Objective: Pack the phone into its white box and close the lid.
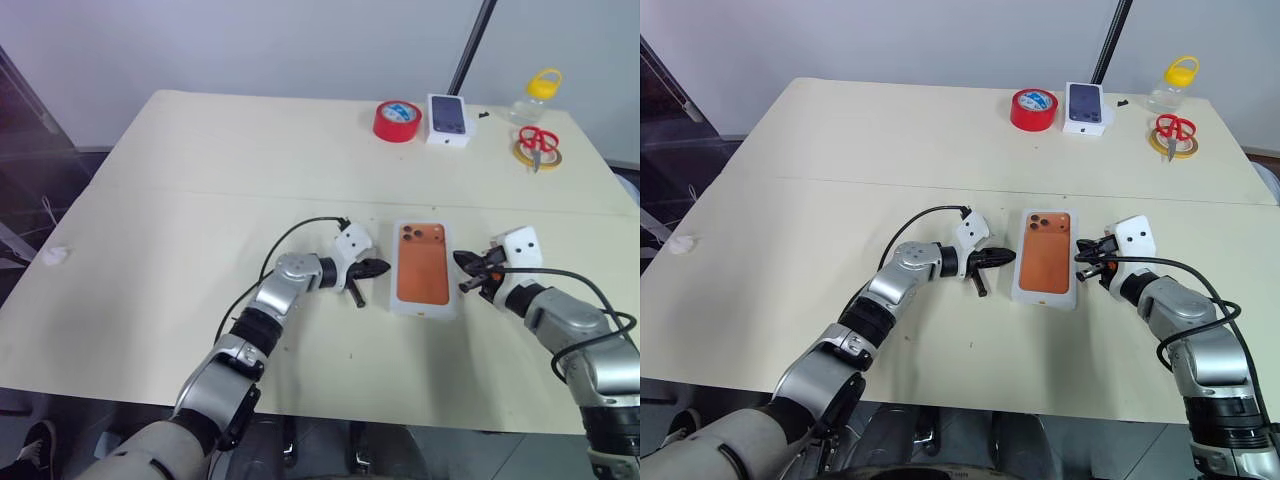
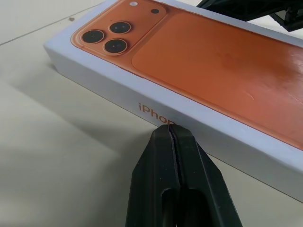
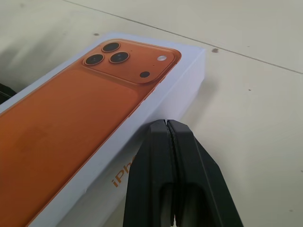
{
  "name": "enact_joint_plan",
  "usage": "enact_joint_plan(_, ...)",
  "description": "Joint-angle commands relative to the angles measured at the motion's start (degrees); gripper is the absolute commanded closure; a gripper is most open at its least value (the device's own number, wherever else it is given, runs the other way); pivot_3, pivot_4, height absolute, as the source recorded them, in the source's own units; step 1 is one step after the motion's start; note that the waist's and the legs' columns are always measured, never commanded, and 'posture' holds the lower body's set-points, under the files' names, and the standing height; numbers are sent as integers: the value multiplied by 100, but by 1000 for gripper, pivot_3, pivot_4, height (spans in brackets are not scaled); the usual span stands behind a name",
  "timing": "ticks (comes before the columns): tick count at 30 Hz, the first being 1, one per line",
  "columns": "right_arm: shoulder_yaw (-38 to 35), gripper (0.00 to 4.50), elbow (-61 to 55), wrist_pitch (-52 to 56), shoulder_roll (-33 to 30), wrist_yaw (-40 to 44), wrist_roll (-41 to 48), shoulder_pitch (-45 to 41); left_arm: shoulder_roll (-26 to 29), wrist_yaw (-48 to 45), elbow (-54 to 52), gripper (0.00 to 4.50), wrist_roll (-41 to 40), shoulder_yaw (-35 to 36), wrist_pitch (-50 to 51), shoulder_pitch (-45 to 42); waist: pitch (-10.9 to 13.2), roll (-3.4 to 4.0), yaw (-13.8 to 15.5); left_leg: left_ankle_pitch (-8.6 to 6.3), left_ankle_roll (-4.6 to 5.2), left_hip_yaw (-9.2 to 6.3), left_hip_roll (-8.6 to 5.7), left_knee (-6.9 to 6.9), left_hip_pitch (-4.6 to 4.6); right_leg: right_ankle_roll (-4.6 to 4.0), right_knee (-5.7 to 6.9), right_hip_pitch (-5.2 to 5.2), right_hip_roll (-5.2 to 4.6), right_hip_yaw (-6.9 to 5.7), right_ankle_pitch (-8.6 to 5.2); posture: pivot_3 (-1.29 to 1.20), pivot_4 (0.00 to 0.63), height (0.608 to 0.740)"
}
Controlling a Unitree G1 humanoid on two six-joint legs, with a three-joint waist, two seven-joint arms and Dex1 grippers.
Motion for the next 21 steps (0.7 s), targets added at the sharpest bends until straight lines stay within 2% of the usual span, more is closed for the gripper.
enact_joint_plan(1, -2, 4466, -323, -40, 17, 149, -81, -38, -210, -47, -272, 4500, -158, 75, 66, -225, 0, 0, -1, 0, 0, 0, -1, 0, 0, 0, 0, 0, -1, 0, 0, 0, 150, 733)
enact_joint_plan(14, 175, 4466, -172, -107, 31, 326, -723, 31, -45, -36, -496, 4500, 61, 30, -29, 18, 0, 0, -6, 0, 0, 0, -1, 1, 1, 0, 2, 1, 0, 0, 0, 0, 150, 733)
enact_joint_plan(21, 169, 4466, -161, -144, 52, 375, -934, 35, -145, 69, -444, 4500, 21, 84, -55, 48, 0, 0, -7, 0, 0, 0, 0, 1, 2, 1, 4, 0, 1, 0, 0, 0, 150, 733)
